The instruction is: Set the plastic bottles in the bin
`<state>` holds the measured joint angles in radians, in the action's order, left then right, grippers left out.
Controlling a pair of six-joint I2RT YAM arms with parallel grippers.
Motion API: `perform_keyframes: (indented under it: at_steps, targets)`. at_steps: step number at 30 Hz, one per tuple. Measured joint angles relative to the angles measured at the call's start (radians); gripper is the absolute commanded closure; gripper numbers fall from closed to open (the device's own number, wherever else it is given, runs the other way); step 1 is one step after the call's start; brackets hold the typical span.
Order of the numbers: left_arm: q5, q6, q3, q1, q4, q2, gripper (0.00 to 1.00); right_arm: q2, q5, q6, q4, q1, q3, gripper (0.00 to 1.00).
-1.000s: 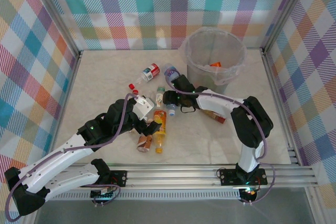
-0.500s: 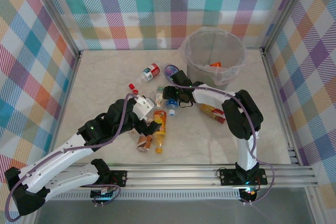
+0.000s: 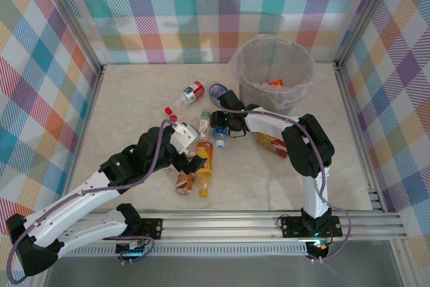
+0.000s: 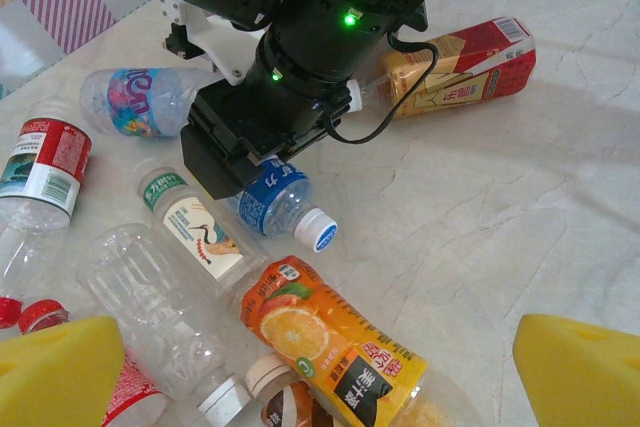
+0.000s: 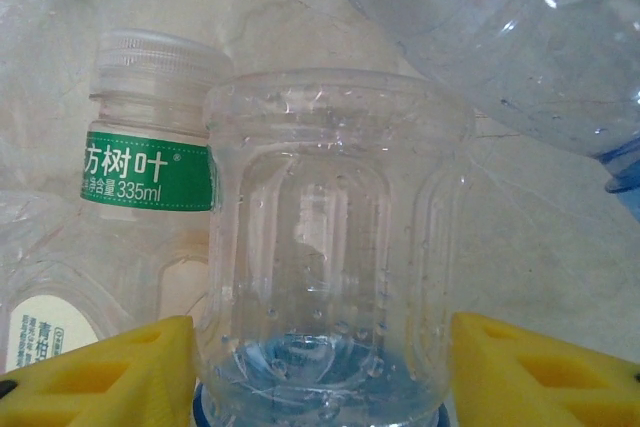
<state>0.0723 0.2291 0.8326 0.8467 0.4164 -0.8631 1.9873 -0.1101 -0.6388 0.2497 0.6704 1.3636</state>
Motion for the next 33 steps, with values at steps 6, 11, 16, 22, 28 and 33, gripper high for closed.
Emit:
perform_keyframes:
  at_steps: [6,11,16,22,28,33]
  targets:
    - [0.0,0.0,0.0,0.0,0.0,0.0,0.0,-0.002,-0.004,0.007,-0.002,0.0,0.0,0.39]
    - [-0.001,0.0,0.0,0.0,0.0,0.0,0.0,-0.036,-0.027,0.039,0.013,0.0,-0.024,0.4]
    - [-0.01,-0.001,0.0,0.0,-0.001,0.001,0.0,-0.138,-0.045,0.079,0.031,0.0,-0.083,0.4]
    - [-0.029,-0.008,0.0,0.0,-0.007,0.006,0.0,-0.269,-0.066,0.131,0.058,0.012,-0.145,0.41]
    - [-0.062,-0.031,0.001,0.0,-0.034,0.01,0.0,-0.385,-0.085,0.215,0.112,0.045,-0.174,0.41]
    - [-0.098,-0.038,0.037,0.0,-0.034,0.007,0.0,-0.503,-0.081,0.281,0.154,0.052,-0.18,0.41]
